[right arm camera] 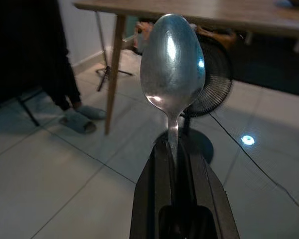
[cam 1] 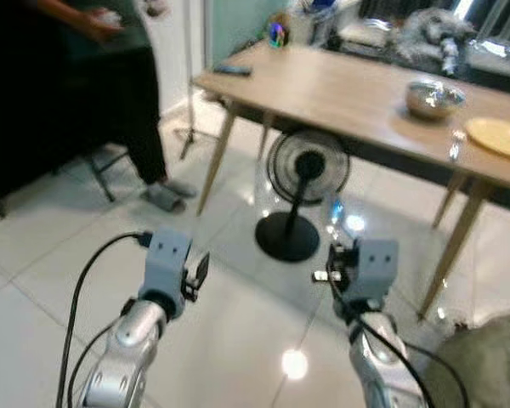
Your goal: Setting the table
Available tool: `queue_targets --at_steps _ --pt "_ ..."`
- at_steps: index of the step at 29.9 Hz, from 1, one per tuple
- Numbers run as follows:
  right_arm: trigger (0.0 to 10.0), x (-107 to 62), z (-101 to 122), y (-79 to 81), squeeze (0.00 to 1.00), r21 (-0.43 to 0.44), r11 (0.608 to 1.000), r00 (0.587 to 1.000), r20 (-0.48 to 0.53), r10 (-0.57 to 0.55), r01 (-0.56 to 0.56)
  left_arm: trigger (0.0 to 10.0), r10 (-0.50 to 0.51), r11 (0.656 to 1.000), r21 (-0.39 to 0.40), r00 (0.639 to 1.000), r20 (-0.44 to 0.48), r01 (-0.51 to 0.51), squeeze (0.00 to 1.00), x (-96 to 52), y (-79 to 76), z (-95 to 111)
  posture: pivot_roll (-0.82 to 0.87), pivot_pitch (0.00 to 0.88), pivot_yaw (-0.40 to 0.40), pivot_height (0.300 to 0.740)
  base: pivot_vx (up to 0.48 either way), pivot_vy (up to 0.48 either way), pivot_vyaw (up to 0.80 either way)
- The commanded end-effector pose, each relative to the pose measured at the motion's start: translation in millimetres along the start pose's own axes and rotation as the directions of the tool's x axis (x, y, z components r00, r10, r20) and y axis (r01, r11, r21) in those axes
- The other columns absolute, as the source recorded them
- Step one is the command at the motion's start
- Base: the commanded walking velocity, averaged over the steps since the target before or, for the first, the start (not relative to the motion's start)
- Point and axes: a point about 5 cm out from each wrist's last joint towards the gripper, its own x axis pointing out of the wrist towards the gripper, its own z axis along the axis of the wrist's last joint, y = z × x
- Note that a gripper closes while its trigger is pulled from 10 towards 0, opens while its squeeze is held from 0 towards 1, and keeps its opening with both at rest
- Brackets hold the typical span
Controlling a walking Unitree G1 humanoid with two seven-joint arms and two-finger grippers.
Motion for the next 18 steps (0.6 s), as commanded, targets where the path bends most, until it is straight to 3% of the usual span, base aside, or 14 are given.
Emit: queue_targets --at_steps 1,18 --pt "10.0 -1.5 -1.3 -4.1 0.0 -0.002 1.0 1.0 -0.006 -0.016 0.016 10.0 -0.011 1.0 -0.011 1.0 -0.007 0.011 0.0 -0.1 -2.7 -1.1 -0.04 0.025 0.043 0.74 0.0 0.0 -0.8" --pt "10.0 -0.3 -0.4 -3.5 0.0 -0.001 1.0 1.0 -0.002 -0.014 0.014 10.0 -0.003 1.0 -0.007 1.0 0.002 0.003 0.0 0.7 -1.8 1.4 -0.04 0.023 0.042 0.74 0.0 0.0 -0.8"
